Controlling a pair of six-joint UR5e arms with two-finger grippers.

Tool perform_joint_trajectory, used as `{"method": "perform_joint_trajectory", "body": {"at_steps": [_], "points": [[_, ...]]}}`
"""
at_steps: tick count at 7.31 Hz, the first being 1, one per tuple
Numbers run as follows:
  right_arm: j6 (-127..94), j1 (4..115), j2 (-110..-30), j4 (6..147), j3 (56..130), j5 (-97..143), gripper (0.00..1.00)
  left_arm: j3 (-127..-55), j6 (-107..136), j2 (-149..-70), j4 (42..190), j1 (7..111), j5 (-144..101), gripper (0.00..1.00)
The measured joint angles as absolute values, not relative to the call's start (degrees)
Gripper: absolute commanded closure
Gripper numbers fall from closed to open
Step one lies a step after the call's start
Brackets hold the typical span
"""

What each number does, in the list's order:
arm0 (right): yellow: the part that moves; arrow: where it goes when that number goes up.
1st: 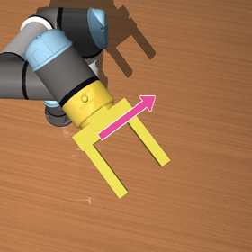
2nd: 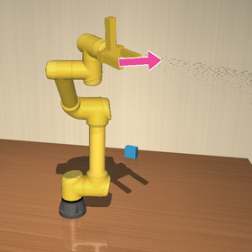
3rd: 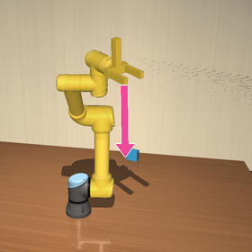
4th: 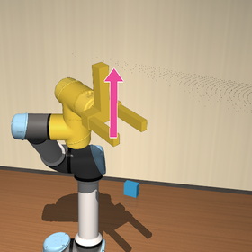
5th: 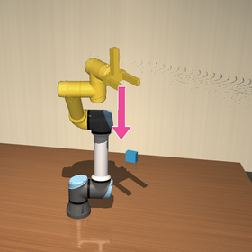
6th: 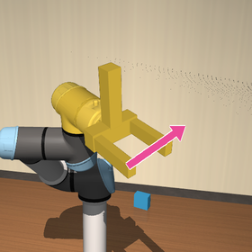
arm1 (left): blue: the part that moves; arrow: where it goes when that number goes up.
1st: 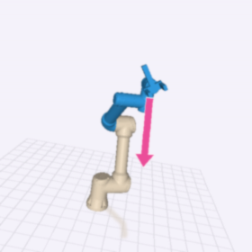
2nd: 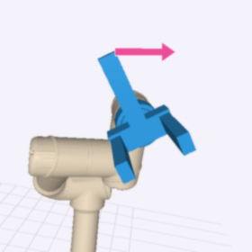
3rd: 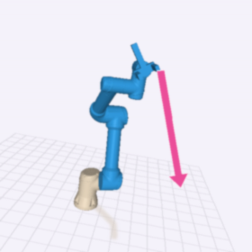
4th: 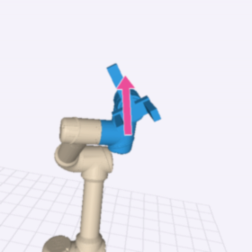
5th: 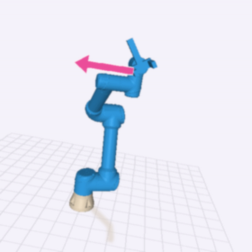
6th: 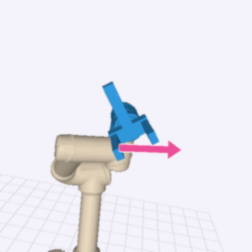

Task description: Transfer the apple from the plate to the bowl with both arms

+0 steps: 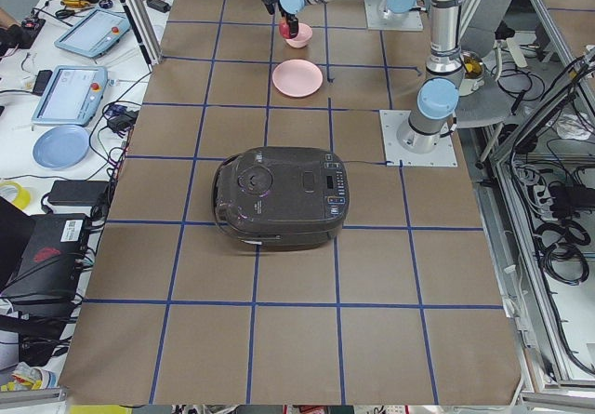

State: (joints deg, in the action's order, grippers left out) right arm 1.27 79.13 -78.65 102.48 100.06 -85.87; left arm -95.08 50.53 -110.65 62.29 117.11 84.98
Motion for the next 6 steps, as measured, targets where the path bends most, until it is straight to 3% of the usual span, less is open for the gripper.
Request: {"method": "perform_joint_trajectory", "body": {"at_steps": [6], "points": [[5.7,74.3,-81.0,102.6,97.3,-87.7,0.00,-89.6,60.1,-119.1,61.3,124.8,84.5,1.00]]}}
